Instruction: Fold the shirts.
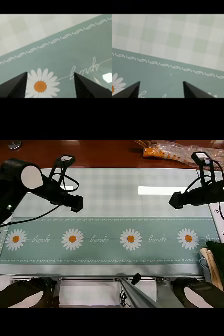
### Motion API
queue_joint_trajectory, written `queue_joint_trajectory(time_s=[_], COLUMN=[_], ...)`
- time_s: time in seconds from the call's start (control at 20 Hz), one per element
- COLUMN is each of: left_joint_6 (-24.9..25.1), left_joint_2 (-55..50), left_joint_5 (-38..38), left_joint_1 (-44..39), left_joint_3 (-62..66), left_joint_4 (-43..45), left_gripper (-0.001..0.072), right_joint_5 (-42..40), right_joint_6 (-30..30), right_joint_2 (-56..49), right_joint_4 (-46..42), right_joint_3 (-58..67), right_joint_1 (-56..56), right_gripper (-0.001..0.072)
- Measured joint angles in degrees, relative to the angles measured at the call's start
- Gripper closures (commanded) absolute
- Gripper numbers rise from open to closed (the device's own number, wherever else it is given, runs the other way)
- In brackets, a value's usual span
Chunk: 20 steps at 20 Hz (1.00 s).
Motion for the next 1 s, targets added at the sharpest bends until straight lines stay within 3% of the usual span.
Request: queue_joint_trajectory(time_s=[1.0], left_joint_6=[0.2], left_joint_2=[-0.3], left_joint_5=[1.2], left_joint_1=[-0.3], left_joint_3=[0.0], left_joint_4=[0.1], left_gripper=[-0.0013], right_joint_5=[-0.8], right_joint_6=[0.0], right_joint_2=[0.0], right_joint_4=[-0.3], right_joint_3=[0.0], right_joint_1=[0.2], right_gripper=[0.0103])
